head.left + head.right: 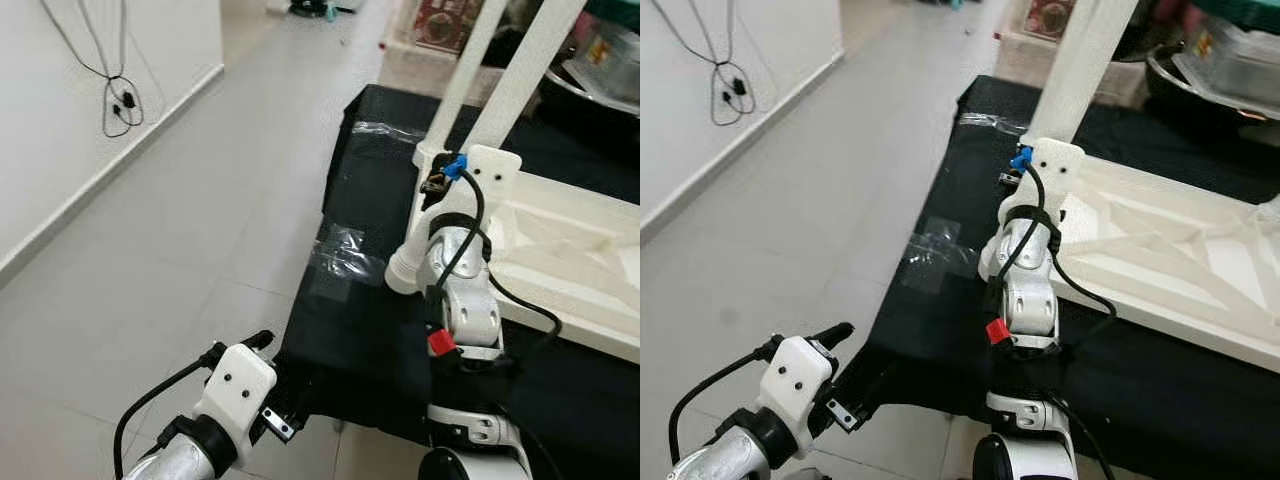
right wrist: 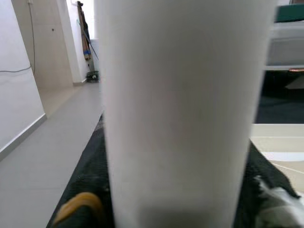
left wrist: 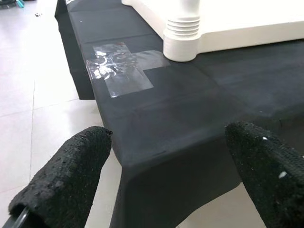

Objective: Building children table

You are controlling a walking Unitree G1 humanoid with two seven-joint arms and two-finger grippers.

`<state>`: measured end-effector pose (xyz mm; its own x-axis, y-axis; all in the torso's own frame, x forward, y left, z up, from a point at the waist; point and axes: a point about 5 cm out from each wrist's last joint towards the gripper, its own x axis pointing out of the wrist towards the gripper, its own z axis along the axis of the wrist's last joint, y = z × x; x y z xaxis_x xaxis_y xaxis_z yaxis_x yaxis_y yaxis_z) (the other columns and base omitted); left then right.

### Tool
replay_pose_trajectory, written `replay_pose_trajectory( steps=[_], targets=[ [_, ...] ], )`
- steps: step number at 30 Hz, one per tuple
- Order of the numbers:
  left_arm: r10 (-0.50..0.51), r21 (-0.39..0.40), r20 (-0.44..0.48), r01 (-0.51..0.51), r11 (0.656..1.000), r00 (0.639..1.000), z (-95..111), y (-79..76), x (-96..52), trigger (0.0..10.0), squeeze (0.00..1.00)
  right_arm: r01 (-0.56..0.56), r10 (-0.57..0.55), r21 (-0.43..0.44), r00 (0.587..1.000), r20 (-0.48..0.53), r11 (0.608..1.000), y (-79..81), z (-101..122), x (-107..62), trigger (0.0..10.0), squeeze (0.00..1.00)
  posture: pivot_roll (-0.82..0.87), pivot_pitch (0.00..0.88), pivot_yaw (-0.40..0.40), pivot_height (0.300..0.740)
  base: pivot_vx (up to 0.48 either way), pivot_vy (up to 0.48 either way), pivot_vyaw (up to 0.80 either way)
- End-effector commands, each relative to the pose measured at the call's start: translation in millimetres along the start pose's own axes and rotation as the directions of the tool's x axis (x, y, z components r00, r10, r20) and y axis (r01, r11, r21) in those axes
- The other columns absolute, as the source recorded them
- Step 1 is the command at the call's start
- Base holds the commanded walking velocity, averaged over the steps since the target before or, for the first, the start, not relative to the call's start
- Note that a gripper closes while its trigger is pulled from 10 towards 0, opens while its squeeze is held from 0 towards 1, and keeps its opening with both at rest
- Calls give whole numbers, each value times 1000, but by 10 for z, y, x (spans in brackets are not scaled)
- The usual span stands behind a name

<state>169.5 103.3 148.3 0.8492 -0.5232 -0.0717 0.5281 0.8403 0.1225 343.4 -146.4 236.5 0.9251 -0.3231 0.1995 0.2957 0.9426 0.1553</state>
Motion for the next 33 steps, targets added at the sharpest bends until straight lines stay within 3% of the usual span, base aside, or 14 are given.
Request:
replay_pose_trajectory(
  steps=[1,11,12,15,16,17,19,20,23,26,28,31,32,33],
  targets=[
    [-8,-9,-4,8,1000,1000,-18,-36,-3,10000,0,-18,26,97,997,-77,995,73,-192,-69,10000,0,154,127,-128,740,0,0,0],
    [-13,-14,-3,13,1000,1000,-35,-54,10,10000,0,-431,431,115,902,29,895,-112,-83,211,10000,0,148,108,-126,740,0,0,0],
    [-14,-14,-2,14,1000,1000,-35,-56,13,10000,0,-571,580,147,814,-25,807,-148,-123,272,10000,0,150,110,-130,740,0,0,0],
    [-14,-14,-1,14,1000,1000,-34,-54,16,10000,0,-667,686,192,726,-51,720,-179,-137,298,10000,0,150,113,-130,740,0,0,0],
    [-13,-14,0,13,1000,1000,-33,-55,21,10000,0,-769,797,225,600,-69,598,-188,-139,271,10000,0,152,116,-135,740,0,0,0],
    [-13,-14,0,13,1000,1000,-33,-55,21,10000,0,-769,797,225,600,-69,598,-188,-139,271,10000,0,152,116,-135,740,0,0,0],
    [-8,-13,1,8,1000,1000,-29,-51,24,10000,0,-893,932,268,355,-78,363,-179,-113,196,10000,0,152,118,-136,740,0,0,0],
    [-8,-13,1,8,1000,1000,-29,-51,24,10000,0,-893,932,268,355,-78,363,-179,-113,196,10000,0,152,118,-136,740,0,0,0],
    [-5,-12,3,5,1000,1000,-22,-48,24,10000,0,-952,993,284,104,-57,115,-151,-78,100,10000,0,158,122,-140,740,0,0,0],
    [-3,-12,3,3,1000,1000,-20,-47,22,10000,0,-953,998,296,44,-54,58,-125,-74,92,10000,0,164,126,-140,740,0,0,0],
    [2,-11,2,-2,1000,1000,-14,-43,11,10000,0,-948,998,314,-60,-33,-47,21,-45,127,10000,0,166,132,-139,740,0,0,0],
    [3,-11,2,-3,1000,1000,-15,-44,8,10000,0,-948,996,312,-83,-35,-68,49,-52,145,10000,0,168,132,-140,740,0,0,0],
    [2,-10,2,-2,1000,1000,-17,-45,9,10000,0,-962,998,274,-3,-60,13,105,-77,203,0,0,170,133,-141,740,0,0,0],
    [2,-10,1,-2,1000,1000,-18,-46,9,10000,0,-962,997,265,47,-67,63,137,-92,243,0,0,171,133,-141,740,0,0,0]
  ],
)
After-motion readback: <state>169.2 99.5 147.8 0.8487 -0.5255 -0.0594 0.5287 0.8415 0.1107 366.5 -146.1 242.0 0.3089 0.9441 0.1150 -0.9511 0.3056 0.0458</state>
